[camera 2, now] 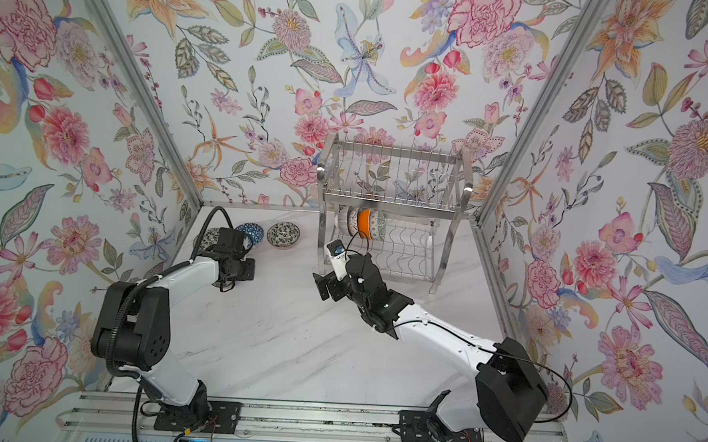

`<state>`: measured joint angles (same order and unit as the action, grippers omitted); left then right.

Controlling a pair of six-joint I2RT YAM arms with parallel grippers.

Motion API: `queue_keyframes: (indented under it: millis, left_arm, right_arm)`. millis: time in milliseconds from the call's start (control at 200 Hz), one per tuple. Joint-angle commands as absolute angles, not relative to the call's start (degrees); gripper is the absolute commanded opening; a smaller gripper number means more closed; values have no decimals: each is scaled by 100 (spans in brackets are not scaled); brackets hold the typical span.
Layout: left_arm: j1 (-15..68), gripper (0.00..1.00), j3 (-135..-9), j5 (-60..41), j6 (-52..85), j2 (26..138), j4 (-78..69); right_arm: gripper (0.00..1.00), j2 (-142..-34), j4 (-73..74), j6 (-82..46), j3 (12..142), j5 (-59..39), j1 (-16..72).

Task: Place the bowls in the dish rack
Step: 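Grasp the rim of the black-leaf-patterned pink bowl with the left gripper, then carry the leaf bowl toward the rack and set it down while the right gripper approaches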

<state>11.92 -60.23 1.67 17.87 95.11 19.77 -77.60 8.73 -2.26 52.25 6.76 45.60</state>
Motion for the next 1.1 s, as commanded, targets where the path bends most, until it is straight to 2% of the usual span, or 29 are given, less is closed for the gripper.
queue_keyframes:
  millis: [0,260,520,796,966,1091]
  left_arm:
    - [1728,0,-6095,150,1889,9224,2228]
    - [3258,0,-6521,170,2272,9456,2332]
    - [4441,0,-7127,56,2532,10203,2231]
    - [4799,2,-7381,-145,2672,10640,2046]
    - [4859,11,-7463,-250,2779,10818,1927]
    - [4865,18,-7489,-275,2795,10844,1877]
  right_arm:
    - [99,-7326,540,-712,4974,791,4332]
    - [99,-6422,-5,-795,4583,406,3906]
    - [99,-5826,-408,-974,4382,611,3746]
    - [99,-5554,-527,-1098,4201,537,3335]
    - [99,-5694,-547,-1160,4269,713,3231]
    - [99,-5951,-689,-1304,4411,1203,3217]
